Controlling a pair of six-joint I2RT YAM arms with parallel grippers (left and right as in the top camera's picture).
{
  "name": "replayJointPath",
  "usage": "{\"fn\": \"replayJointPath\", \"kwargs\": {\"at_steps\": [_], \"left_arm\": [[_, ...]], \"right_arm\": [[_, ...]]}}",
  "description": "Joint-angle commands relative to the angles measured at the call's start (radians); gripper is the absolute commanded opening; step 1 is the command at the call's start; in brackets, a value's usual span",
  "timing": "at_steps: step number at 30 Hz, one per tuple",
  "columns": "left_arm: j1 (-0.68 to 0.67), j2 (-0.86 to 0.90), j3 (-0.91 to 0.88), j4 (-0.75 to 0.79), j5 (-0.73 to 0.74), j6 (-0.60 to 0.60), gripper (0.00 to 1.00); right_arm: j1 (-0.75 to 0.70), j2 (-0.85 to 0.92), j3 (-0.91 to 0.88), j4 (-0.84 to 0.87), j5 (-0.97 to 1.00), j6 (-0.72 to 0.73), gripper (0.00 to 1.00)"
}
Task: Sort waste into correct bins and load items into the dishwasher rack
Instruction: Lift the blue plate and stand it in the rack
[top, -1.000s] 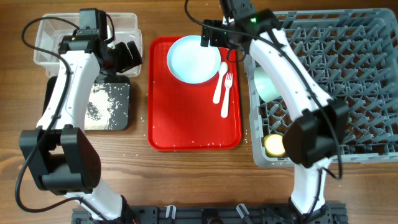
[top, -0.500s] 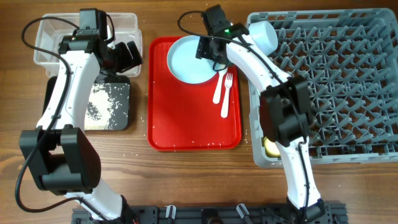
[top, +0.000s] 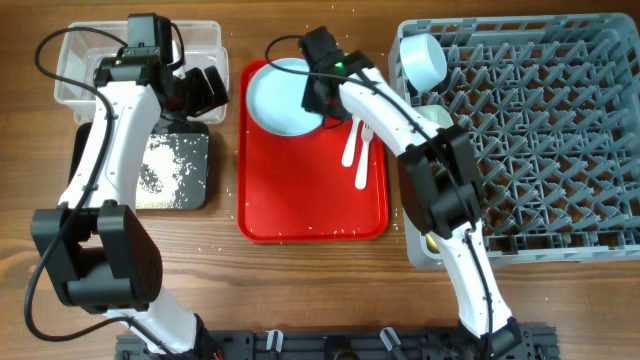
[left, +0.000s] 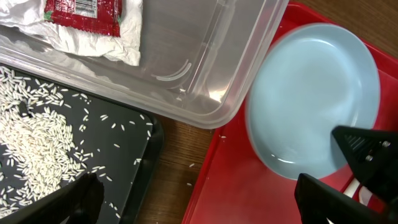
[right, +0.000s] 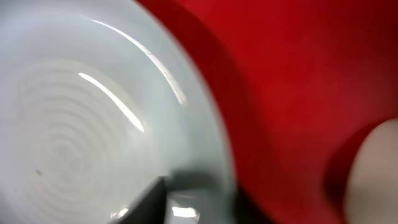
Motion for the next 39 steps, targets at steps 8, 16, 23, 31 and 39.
{"fn": "replayJointPath", "kwargs": {"at_steps": [8,16,23,31,39], "left_arm": [[0.003,-0.02,0.011,0.002,-0.01,-0.002,1.0],[0.003,-0.021,0.011,0.002,-0.01,-0.001,1.0],[0.003,-0.021,0.011,0.002,-0.01,-0.002,1.0],[0.003,-0.021,0.011,0.002,-0.01,-0.001,1.0],[0.003,-0.021,0.011,0.002,-0.01,-0.001,1.0]], "right_arm": [[-0.054,-0.184,0.006,-0.172,-0.098,-0.225,0.04],[-0.127,-0.705,0.006,-0.425,0.769,-0.356,0.04],[-0.347,-0.655,-0.002,-0.446,0.927,-0.642,0.04],[-0.423,-0.393,-0.002,-0.373,0.886,-0.695,0.04],[-0.421,-0.31,-0.002,-0.314,0.668,-0.695,0.61]]}}
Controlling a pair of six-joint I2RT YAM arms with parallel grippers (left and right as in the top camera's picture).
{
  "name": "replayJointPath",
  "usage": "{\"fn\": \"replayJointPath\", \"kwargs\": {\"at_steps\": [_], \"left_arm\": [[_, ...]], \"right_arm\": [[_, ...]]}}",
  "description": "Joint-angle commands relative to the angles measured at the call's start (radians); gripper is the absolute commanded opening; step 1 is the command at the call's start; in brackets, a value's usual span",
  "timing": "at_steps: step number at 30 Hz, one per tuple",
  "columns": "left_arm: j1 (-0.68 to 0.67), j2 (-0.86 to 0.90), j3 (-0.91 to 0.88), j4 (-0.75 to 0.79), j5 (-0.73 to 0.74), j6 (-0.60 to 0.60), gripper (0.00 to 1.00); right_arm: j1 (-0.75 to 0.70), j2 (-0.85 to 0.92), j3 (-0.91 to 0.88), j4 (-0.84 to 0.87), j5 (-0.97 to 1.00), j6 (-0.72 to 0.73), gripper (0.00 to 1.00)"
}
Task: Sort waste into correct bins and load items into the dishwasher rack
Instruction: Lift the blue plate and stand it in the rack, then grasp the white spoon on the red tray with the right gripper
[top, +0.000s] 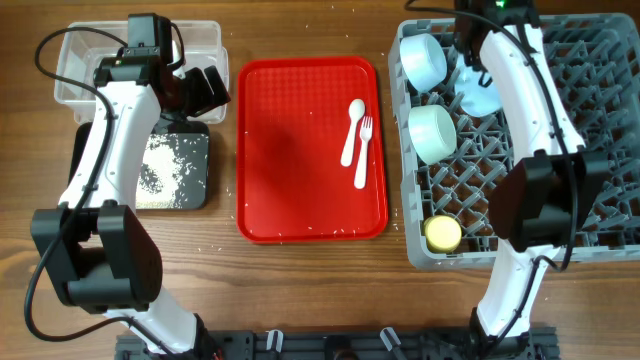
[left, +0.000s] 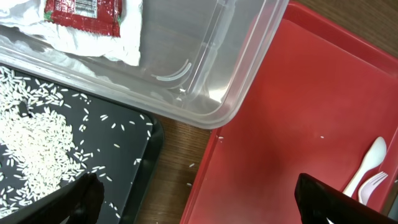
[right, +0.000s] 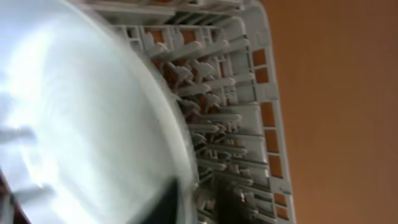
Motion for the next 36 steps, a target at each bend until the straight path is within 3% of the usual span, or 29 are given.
{"fn": "replayJointPath", "kwargs": {"at_steps": [1,3,7,8,10,12,15,18,21,24,29,36], "left_arm": [[0.003,-0.021,0.011,0.002,-0.01,-0.002,1.0],[0.003,-0.02,0.011,0.002,-0.01,-0.002,1.0],[0.003,-0.02,0.011,0.002,-0.01,-0.001,1.0],[0.003,-0.02,0.011,0.002,-0.01,-0.002,1.0],[0.003,-0.02,0.011,0.002,-0.01,-0.002,1.0],[0.003,-0.021,0.011,0.002,-0.01,-0.002,1.0],[0.003,-0.021,0.011,0.002,-0.01,-0.002,1.0],[0.003,-0.02,0.011,0.002,-0.01,-0.002,1.0],[0.003,-0.02,0.011,0.002,-0.01,-0.002,1.0],[0.003,-0.021,0.011,0.002,-0.01,-0.002,1.0],[0.003,-0.021,0.011,0.002,-0.01,-0.002,1.0],[0.003,-0.02,0.011,0.002,-0.01,-0.002,1.0]], "right_arm": [[0.001,0.01,-0.001,0.012,-0.195,0.002,0.88],[0.001,-0.002,0.002,0.011,-0.259,0.003,1.0],[0.001,-0.113,0.055,-0.006,-0.449,0.005,1.0],[0.001,-0.153,0.055,-0.004,-0.588,0.005,1.0],[0.001,-0.242,0.054,0.03,-1.077,0.002,1.0],[0.015,-0.233,0.043,0.122,-1.296,0.083,0.96],[0.114,-0.17,0.002,0.171,-1.178,0.271,0.89],[0.252,-0.077,0.002,0.146,-1.036,0.366,0.88],[0.327,-0.049,0.002,0.12,-0.986,0.415,0.82],[0.389,0.014,0.0,0.027,-0.807,0.548,0.81],[0.394,0.201,0.0,-0.057,-0.798,0.581,0.8],[0.394,0.283,-0.001,-0.045,-0.795,0.582,0.74]]}}
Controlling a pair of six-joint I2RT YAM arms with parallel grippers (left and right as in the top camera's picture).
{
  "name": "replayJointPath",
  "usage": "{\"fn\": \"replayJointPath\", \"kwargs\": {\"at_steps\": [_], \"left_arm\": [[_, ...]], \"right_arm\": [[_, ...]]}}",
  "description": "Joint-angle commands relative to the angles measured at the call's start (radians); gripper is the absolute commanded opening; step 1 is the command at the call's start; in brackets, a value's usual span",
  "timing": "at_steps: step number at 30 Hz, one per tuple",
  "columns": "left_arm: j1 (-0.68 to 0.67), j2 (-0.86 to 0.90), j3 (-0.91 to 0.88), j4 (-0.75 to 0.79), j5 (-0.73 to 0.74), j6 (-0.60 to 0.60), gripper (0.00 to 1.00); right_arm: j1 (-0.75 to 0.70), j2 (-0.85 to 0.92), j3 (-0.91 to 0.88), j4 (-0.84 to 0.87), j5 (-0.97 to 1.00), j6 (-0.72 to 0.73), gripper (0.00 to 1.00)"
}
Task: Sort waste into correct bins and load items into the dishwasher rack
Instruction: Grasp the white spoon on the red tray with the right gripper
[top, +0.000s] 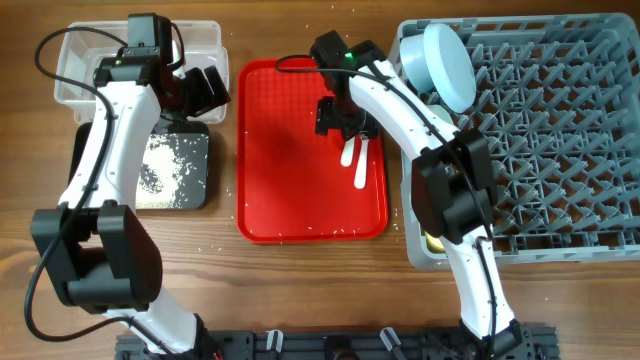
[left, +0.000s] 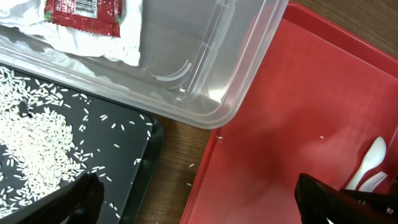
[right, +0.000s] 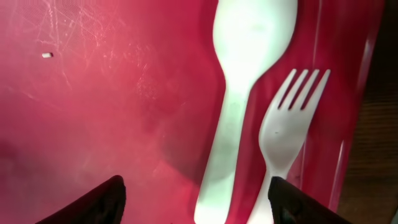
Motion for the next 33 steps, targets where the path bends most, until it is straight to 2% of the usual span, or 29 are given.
{"fn": "replayJointPath", "kwargs": {"at_steps": [1,4,16,18,23,27,32,33], "left_arm": [[0.003,-0.02,0.011,0.002,-0.01,-0.001,1.0],[0.003,-0.02,0.011,0.002,-0.01,-0.002,1.0],[0.003,-0.021,0.011,0.002,-0.01,-0.002,1.0],[0.003,-0.02,0.011,0.002,-0.01,-0.002,1.0],[0.003,-0.021,0.011,0.002,-0.01,-0.002,1.0],[0.003,-0.02,0.011,0.002,-0.01,-0.002,1.0],[0.003,-0.02,0.011,0.002,-0.01,-0.002,1.0],[0.003,-0.02,0.011,0.002,-0.01,-0.001,1.0]], "right_arm": [[-0.001,0.061,0.0,0.037,0.019,0.025,0.73],[-0.001,0.071,0.0,0.052,0.013,0.044,0.71],[-0.038,0.134,0.0,0.285,0.08,0.097,0.69],[-0.052,0.137,0.0,0.3,0.08,0.097,0.65],[-0.055,0.146,0.0,0.336,0.075,0.068,0.49],[-0.055,0.148,0.0,0.314,0.048,0.068,0.28],[-0.055,0.147,0.0,0.297,0.005,0.066,0.17],[-0.055,0.147,0.001,0.292,-0.007,0.066,0.11]]}}
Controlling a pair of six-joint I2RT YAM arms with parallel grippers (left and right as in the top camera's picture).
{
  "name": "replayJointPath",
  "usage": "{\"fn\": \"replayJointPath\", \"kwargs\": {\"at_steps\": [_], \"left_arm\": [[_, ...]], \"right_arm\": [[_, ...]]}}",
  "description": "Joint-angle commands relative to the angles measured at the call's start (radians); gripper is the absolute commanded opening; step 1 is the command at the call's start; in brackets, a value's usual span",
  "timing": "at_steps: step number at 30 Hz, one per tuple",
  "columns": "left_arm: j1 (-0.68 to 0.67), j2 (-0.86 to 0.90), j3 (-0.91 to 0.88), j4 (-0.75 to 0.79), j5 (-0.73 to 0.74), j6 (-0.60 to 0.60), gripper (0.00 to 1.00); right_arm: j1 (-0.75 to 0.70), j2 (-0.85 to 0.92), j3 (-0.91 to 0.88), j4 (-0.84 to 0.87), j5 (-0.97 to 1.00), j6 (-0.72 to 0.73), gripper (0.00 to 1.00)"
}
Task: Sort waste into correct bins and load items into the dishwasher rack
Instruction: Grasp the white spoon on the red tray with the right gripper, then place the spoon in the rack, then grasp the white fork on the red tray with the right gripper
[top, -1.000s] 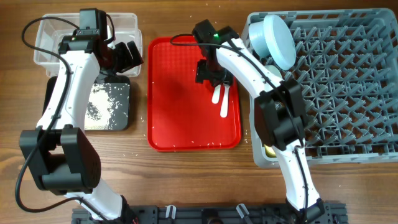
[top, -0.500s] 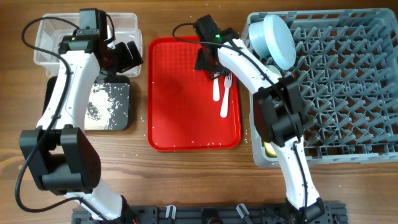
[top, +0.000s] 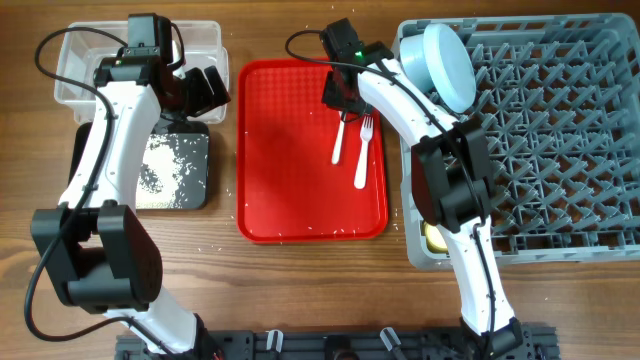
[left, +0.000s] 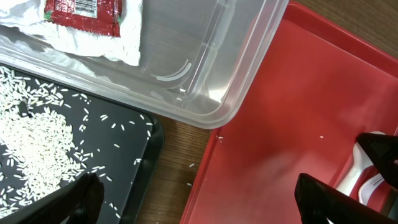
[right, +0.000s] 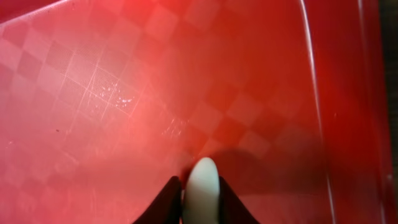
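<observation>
My right gripper is shut on the bowl end of a white plastic spoon at the far part of the red tray. In the right wrist view the spoon sticks out between the fingers, just above the tray. A white fork lies beside it. A pale blue plate stands at the far left of the grey dishwasher rack. My left gripper hangs open over the near right corner of the clear bin, holding nothing.
The clear bin holds a red wrapper on a crumpled white napkin. A black tray with scattered rice lies in front of it. A yellow item sits at the rack's near left corner.
My right gripper was open above the spoon and fork. Now it is farther back on the tray and shut on the spoon's bowl end; the spoon has shifted left. The left arm has not moved.
My right gripper first held the blue plate on the red tray. Then it had the plate over the rack's far left. After that the plate stood in the rack and the gripper hung open over the cutlery. Now it grips the spoon. The left arm stayed still throughout.
</observation>
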Motion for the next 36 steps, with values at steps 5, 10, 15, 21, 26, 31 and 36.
{"fn": "replayJointPath", "kwargs": {"at_steps": [5,10,15,21,26,31,36], "left_arm": [[0.003,-0.021,0.011,0.002,-0.01,-0.002,1.0],[0.003,-0.021,0.011,0.002,-0.01,-0.002,1.0],[0.003,-0.021,0.011,0.002,-0.01,-0.001,1.0],[0.003,-0.02,0.011,0.002,-0.01,-0.002,1.0],[0.003,-0.02,0.011,0.002,-0.01,-0.002,1.0],[0.003,-0.02,0.011,0.002,-0.01,-0.002,1.0],[0.003,-0.021,0.011,0.002,-0.01,-0.002,1.0]], "right_arm": [[0.002,-0.026,0.063,-0.092,-0.114,-0.142,0.04],[-0.015,-0.43,0.067,-0.299,-0.009,-0.317,0.04],[-0.217,-0.69,0.066,-0.635,0.323,-0.127,0.04],[-0.451,-0.69,-0.258,-0.509,0.322,-0.156,0.04],[-0.462,-0.69,-0.554,-0.243,0.226,-0.154,0.04],[-0.462,-0.695,-0.581,-0.161,0.141,-0.192,0.45],[-0.365,-0.717,-0.312,-0.163,-0.18,-0.393,0.47]]}}
